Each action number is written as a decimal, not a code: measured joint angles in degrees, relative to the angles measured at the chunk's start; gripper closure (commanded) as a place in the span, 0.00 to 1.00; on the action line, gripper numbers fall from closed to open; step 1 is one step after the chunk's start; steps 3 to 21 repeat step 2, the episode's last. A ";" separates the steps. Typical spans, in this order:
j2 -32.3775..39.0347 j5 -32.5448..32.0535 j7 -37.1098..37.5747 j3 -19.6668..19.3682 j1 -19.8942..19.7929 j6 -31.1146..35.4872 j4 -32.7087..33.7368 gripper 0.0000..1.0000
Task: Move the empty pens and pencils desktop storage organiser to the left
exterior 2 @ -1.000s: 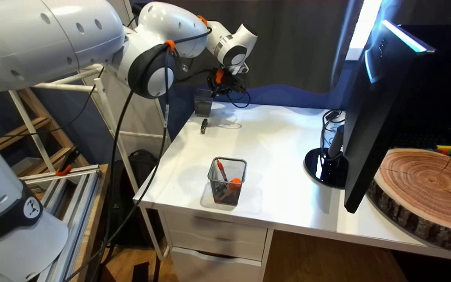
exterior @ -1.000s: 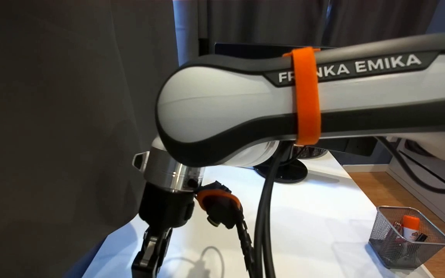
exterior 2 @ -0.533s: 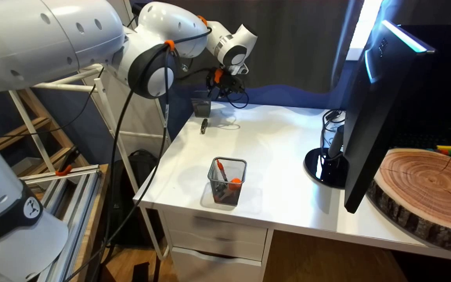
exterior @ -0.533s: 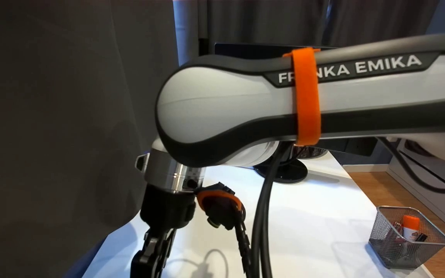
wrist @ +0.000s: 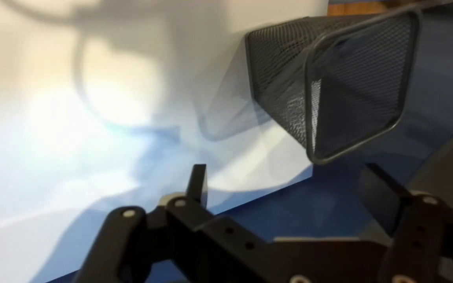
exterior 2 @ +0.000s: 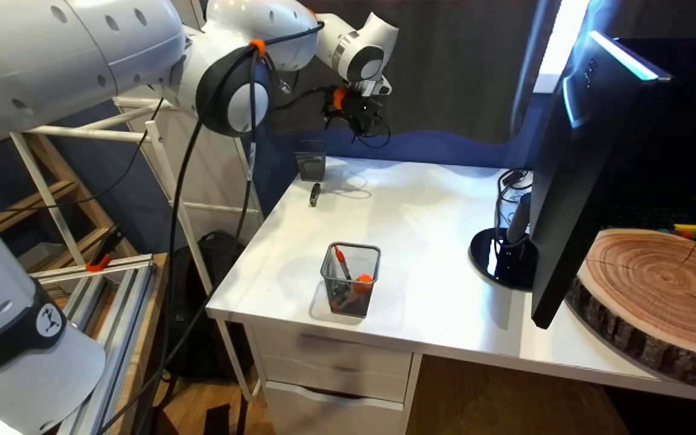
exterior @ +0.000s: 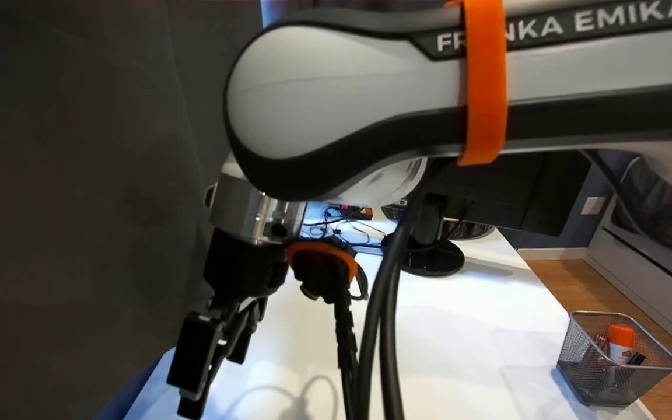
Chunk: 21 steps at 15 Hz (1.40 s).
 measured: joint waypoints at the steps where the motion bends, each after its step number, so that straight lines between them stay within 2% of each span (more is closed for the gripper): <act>1: -0.70 -0.55 2.42 -1.06 0.14 0.86 0.00 0.00; 2: -1.25 -0.99 4.87 -2.02 0.21 1.97 0.01 0.00; 21: -1.25 -0.99 4.87 -2.02 0.21 1.97 0.01 0.00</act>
